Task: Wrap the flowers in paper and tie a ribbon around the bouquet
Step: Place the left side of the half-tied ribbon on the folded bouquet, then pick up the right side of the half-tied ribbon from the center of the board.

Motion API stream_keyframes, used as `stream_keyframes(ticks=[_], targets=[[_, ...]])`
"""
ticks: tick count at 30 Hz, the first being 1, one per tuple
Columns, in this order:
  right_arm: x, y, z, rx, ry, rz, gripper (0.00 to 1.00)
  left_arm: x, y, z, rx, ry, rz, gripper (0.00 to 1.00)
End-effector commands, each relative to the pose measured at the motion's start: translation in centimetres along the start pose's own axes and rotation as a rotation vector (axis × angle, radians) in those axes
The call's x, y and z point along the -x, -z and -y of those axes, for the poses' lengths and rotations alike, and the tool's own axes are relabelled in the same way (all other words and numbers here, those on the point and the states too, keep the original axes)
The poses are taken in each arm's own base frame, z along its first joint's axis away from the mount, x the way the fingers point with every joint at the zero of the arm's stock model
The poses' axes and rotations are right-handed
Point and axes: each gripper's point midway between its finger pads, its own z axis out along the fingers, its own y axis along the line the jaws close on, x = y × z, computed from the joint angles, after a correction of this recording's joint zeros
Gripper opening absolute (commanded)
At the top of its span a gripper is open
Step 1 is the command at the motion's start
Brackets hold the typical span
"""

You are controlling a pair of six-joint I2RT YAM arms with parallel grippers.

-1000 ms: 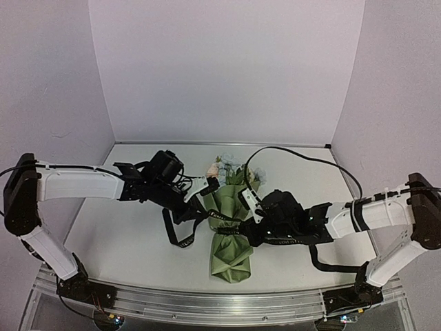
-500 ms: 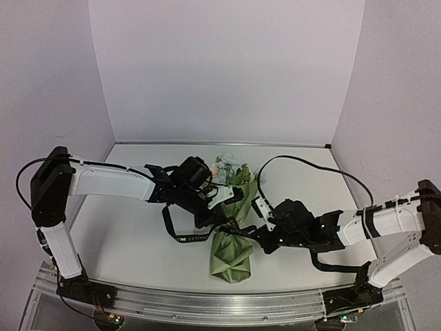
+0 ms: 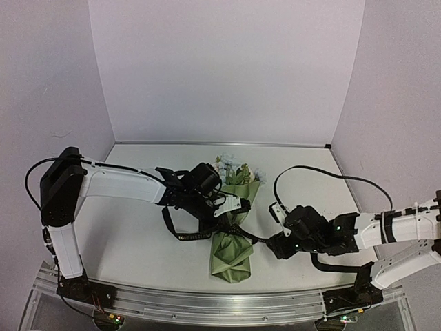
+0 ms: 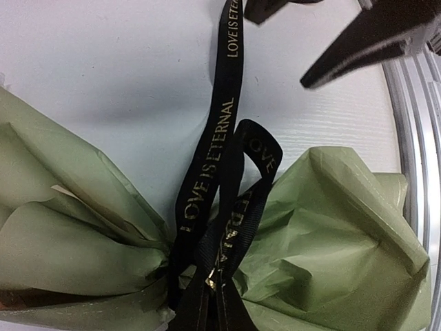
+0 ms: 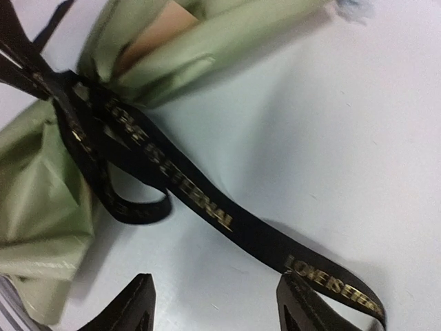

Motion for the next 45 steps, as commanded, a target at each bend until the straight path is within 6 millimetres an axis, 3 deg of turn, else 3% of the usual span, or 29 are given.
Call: stream_keyframes(ticks=[1, 4, 8, 15, 24, 28, 31, 34, 37, 45], targets=[[-1.0, 3.8, 5.2, -0.254, 0.057, -0.095, 0.65, 1.8, 0.3, 0.0, 0.018, -0.063, 0.016, 0.05], [-1.9, 5.6, 7.9, -0.338, 0.021, -0.144, 0.66, 1.9, 0.2, 0.1, 0.016, -0.072, 0.015, 0.06], [-5.4, 6.6, 10.8, -0.380, -0.177, -0.275, 0.64, 1.9, -0.1, 0.3, 0.013, -0.080, 0.014, 0.06], [-9.2, 5.8, 12.0, -0.397, -0.231, -0.403, 0.65, 2.0, -0.1, 0.5, 0.011, -0.090, 0.014, 0.06], [-9.8, 2.4, 12.4, -0.387, -0.252, -0.443, 0.69, 1.7, -0.1, 0.5, 0.013, -0.093, 0.003, 0.06], [-9.4, 1.1, 12.4, -0.371, -0.265, -0.444, 0.59, 1.6, -0.1, 0.5, 0.015, -0.095, 0.001, 0.06], [-9.2, 0.6, 12.4, -0.363, -0.269, -0.457, 0.31, 1.4, -0.1, 0.6, 0.017, -0.096, -0.001, 0.06], [-8.2, 0.1, 11.8, -0.319, -0.266, -0.460, 0.10, 1.2, -0.1, 0.6, 0.017, -0.096, -0.003, 0.06], [-6.0, 0.3, 10.3, -0.238, -0.260, -0.469, 0.05, 1.1, -0.3, 0.6, 0.015, -0.095, -0.005, 0.06], [5.7, 2.9, 4.3, 0.026, -0.285, -0.383, 0.02, 1.4, -0.4, 0.7, 0.011, -0.093, 0.021, 0.06]])
